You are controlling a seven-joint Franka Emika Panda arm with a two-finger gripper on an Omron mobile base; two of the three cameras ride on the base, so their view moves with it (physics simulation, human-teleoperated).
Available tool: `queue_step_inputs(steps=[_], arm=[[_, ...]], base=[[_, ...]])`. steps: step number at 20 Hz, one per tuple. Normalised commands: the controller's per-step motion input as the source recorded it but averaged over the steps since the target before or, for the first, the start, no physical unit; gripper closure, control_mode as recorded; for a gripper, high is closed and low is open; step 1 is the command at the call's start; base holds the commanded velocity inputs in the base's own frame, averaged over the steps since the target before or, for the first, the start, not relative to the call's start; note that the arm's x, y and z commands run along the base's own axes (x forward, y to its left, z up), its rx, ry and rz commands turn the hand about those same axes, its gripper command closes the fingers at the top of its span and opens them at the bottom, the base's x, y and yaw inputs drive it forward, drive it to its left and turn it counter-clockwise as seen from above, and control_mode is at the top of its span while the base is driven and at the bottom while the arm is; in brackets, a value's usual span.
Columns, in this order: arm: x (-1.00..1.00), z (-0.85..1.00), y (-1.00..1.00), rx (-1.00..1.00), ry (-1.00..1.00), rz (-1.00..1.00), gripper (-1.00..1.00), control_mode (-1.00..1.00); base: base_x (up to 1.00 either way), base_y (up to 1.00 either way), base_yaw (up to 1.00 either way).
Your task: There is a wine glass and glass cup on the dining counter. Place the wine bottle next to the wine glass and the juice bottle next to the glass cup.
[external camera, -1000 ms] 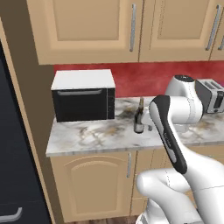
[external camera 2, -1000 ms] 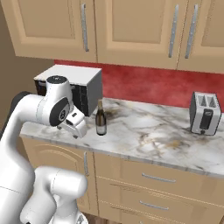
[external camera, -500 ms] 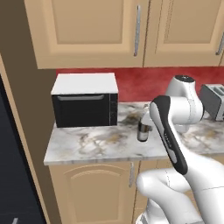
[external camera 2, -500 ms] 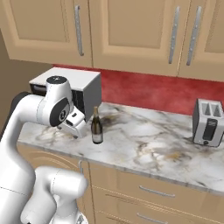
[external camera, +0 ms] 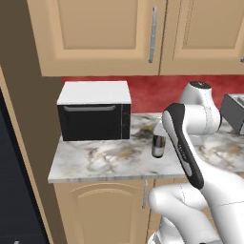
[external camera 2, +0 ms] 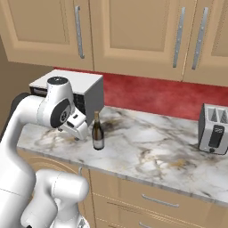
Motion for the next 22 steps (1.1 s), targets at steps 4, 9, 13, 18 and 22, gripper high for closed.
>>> queue_step_inputs(steps=[4, 9, 13, 18, 22], arm=[[0.0, 0.0, 0.0, 0.0, 0.0, 0.0, -1.0, 1.0], [0.0, 0.0, 0.0, 0.0, 0.0, 0.0, -1.0, 1.0], [0.0, 0.0, 0.0, 0.0, 0.0, 0.0, -1.0, 1.0], [0.0, 0.0, 0.0, 0.0, 0.0, 0.0, -1.0, 1.0], [0.0, 0.0, 0.0, 0.0, 0.0, 0.0, -1.0, 1.0]], base=[[0.22, -0.04, 0.0], [0.3, -0.03, 0.0], [0.12, 0.0, 0.0], [0.0, 0.0, 0.0], [0.0, 0.0, 0.0]])
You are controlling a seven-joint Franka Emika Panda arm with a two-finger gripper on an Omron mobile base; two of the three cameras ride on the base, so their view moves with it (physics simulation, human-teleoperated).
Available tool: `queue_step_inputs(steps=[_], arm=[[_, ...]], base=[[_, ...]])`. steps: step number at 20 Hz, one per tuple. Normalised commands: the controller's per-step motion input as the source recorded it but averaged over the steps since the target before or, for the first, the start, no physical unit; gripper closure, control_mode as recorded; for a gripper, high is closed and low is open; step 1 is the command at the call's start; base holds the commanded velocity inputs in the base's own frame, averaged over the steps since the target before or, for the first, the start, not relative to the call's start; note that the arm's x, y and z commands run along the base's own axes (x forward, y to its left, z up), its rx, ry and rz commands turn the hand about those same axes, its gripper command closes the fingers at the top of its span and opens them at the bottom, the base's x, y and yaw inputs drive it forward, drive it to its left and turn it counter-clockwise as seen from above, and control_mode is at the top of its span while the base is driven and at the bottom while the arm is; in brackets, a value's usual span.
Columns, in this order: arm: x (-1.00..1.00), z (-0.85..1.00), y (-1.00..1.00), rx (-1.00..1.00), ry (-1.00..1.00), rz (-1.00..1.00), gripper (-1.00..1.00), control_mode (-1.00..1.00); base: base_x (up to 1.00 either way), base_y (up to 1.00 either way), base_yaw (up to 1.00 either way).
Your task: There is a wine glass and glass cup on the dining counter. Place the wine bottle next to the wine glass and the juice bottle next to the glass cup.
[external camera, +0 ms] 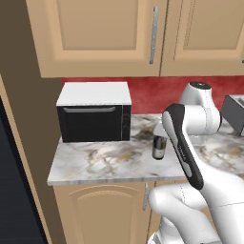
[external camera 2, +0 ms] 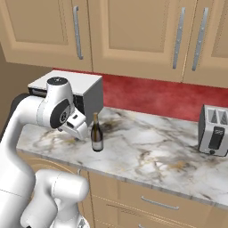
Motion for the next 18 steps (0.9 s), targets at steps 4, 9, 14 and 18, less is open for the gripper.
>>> queue_step_inputs(steps=[4, 9, 14, 18], arm=[[-0.03, 0.0, 0.0, 0.0, -0.02, 0.0, -1.0, -1.0], [-0.12, 0.0, -0.04, 0.02, -0.03, 0.03, -1.0, -1.0], [-0.27, 0.04, -0.15, 0.06, 0.0, 0.26, -1.0, -1.0], [-0.29, 0.03, -0.22, 0.0, 0.0, 0.38, -1.0, -1.0]], base=[[-0.01, 0.0, 0.0], [0.0, 0.0, 0.0], [0.0, 0.0, 0.0], [0.0, 0.0, 0.0]])
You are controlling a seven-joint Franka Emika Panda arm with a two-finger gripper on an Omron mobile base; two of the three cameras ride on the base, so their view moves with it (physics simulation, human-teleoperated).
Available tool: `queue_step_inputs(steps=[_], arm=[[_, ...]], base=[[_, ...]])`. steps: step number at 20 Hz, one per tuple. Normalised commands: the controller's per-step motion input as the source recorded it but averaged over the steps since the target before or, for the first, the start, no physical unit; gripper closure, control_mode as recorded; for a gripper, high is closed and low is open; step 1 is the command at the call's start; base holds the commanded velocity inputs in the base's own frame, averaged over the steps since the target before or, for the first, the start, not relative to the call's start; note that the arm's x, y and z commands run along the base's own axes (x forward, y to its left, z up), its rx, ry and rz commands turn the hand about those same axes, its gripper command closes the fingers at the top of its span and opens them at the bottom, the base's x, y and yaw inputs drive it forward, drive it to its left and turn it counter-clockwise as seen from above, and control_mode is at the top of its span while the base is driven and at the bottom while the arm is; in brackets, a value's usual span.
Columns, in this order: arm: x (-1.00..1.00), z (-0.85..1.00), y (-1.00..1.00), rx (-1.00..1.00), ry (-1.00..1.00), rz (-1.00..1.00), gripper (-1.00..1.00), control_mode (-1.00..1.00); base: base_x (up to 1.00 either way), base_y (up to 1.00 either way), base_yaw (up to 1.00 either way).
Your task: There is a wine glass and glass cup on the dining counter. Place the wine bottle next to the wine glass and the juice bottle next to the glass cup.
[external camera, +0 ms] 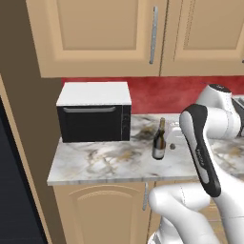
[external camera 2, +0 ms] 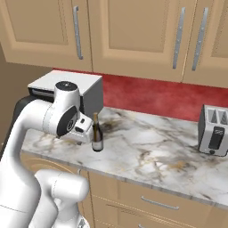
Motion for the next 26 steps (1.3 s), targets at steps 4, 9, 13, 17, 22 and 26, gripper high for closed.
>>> queue_step_inputs(steps=[4, 9, 13, 17, 22, 26], arm=[[-0.22, 0.01, -0.39, 0.0, 0.0, 0.48, -1.0, -1.0], [-0.23, 0.0, -0.37, 0.0, -0.15, 0.4, -1.0, -1.0], [-0.07, 0.0, -0.41, 0.01, -0.12, 0.26, -1.0, -1.0], [0.0, 0.0, -0.39, 0.0, -0.1, 0.28, -1.0, -1.0], [-0.03, -0.02, -0.36, 0.0, -0.15, 0.34, -1.0, -1.0], [0.0, -0.05, -0.34, 0.0, -0.18, 0.33, -1.0, -1.0]], base=[[0.0, 0.0, 0.0], [0.0, 0.0, 0.0], [0.0, 0.0, 0.0], [0.0, 0.0, 0.0], [0.0, 0.0, 0.0], [0.0, 0.0, 0.0]])
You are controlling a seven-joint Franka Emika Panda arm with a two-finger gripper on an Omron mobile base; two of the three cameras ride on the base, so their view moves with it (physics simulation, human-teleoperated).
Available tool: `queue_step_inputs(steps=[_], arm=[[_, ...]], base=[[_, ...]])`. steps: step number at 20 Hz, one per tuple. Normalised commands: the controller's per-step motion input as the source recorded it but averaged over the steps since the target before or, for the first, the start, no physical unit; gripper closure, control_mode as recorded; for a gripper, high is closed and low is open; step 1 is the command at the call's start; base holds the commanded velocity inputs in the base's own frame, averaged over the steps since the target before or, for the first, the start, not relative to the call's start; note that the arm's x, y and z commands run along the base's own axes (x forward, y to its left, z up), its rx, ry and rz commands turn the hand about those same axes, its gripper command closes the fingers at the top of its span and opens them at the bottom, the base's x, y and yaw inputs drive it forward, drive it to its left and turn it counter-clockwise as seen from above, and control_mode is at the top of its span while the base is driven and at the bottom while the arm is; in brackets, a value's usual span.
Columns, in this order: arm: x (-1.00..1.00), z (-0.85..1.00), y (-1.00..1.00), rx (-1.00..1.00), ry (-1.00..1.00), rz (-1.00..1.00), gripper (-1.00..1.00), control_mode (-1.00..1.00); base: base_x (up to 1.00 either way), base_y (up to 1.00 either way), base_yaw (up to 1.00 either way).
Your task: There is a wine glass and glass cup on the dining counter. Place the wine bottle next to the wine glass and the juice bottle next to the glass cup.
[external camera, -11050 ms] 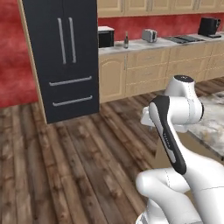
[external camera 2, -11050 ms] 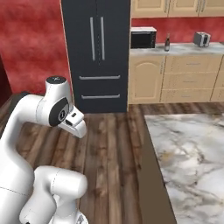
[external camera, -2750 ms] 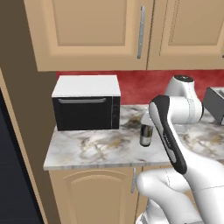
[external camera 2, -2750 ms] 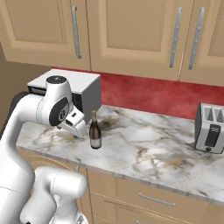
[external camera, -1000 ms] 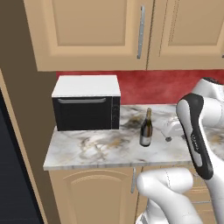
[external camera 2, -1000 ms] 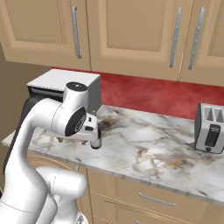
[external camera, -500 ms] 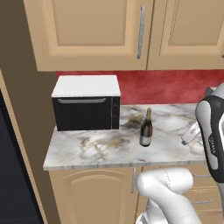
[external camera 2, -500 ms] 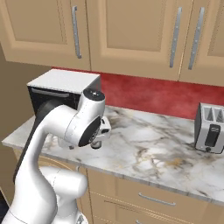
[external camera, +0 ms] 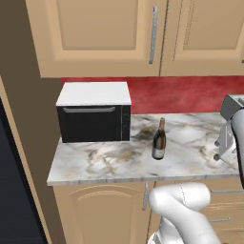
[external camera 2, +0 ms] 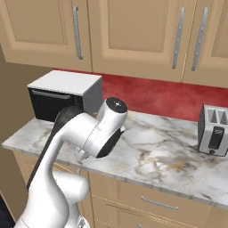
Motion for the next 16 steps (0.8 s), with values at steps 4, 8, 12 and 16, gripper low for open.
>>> queue_step_inputs(steps=[4, 8, 12, 16], arm=[[0.02, -0.08, -0.3, 0.0, -0.11, 0.26, -1.0, -1.0], [0.15, -0.09, -0.15, 0.02, -0.08, 0.18, -1.0, -1.0], [0.32, -0.06, -0.06, 0.06, -0.05, 0.19, -1.0, -1.0], [0.32, -0.02, -0.03, 0.11, -0.06, 0.17, -1.0, -1.0]], base=[[0.0, 0.0, 0.0], [0.0, 0.0, 0.0], [0.0, 0.0, 0.0], [0.0, 0.0, 0.0]])
